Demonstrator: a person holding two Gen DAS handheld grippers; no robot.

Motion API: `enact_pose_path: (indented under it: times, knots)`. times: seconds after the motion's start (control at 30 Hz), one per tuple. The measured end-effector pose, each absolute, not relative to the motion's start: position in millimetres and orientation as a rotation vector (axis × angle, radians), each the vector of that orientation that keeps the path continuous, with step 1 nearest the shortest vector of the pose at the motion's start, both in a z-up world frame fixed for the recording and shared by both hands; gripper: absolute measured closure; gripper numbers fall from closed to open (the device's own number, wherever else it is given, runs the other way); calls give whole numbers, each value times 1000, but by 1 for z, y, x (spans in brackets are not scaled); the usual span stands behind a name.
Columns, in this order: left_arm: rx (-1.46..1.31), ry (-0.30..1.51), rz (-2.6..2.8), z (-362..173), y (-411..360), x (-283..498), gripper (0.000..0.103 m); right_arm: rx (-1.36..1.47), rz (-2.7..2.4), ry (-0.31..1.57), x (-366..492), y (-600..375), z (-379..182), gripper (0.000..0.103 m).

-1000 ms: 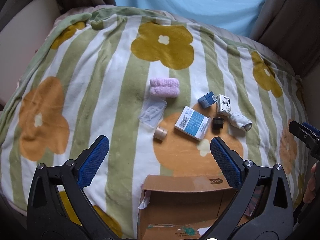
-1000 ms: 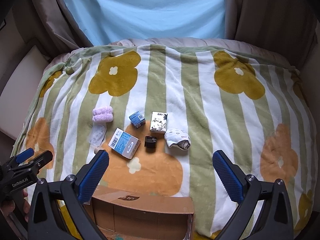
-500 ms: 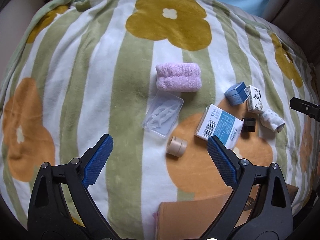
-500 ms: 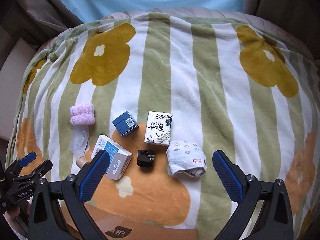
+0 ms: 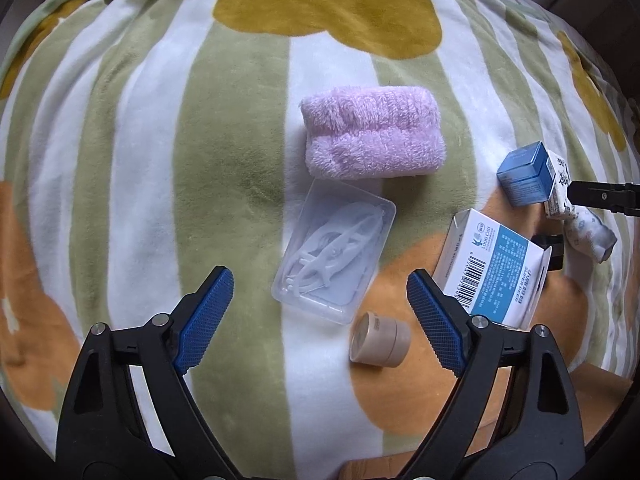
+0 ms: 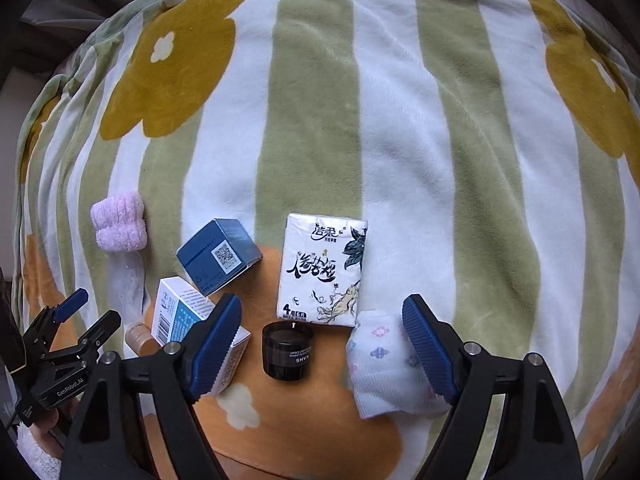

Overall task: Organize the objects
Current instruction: 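Grasp the clear plastic case with the left tool while the right tool grasps the white tissue pack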

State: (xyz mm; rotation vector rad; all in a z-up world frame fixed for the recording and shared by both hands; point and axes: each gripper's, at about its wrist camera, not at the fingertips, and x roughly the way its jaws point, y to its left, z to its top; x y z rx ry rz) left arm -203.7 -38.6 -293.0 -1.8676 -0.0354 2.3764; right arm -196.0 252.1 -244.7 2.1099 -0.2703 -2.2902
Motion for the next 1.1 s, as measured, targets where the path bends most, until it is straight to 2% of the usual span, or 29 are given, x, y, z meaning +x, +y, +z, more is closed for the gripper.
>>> enact_pose_path:
  times: [0.13, 0.2, 0.33, 0.57, 1.1]
  knots:
    - [-1880, -10, 2355, -306, -33, -213, 18, 2137, -2257, -288, -203, 256, -257, 32]
    - [-1896, -5, 2335, -313, -31, -218, 32, 2149, -2242, -297, -207, 258, -262, 37]
    - [-1905, 19, 2305, -322, -24, -224, 45, 2163, -2217, -306, -211, 261, -267, 44]
    - [-1904, 33, 2293, -328, -18, -230, 48, 2193, -2207, -277, -212, 269, -271, 58]
    - [-1829, -141, 2361, -267, -20, -216, 50, 2073, -2325, -309, -202, 320, -203, 59]
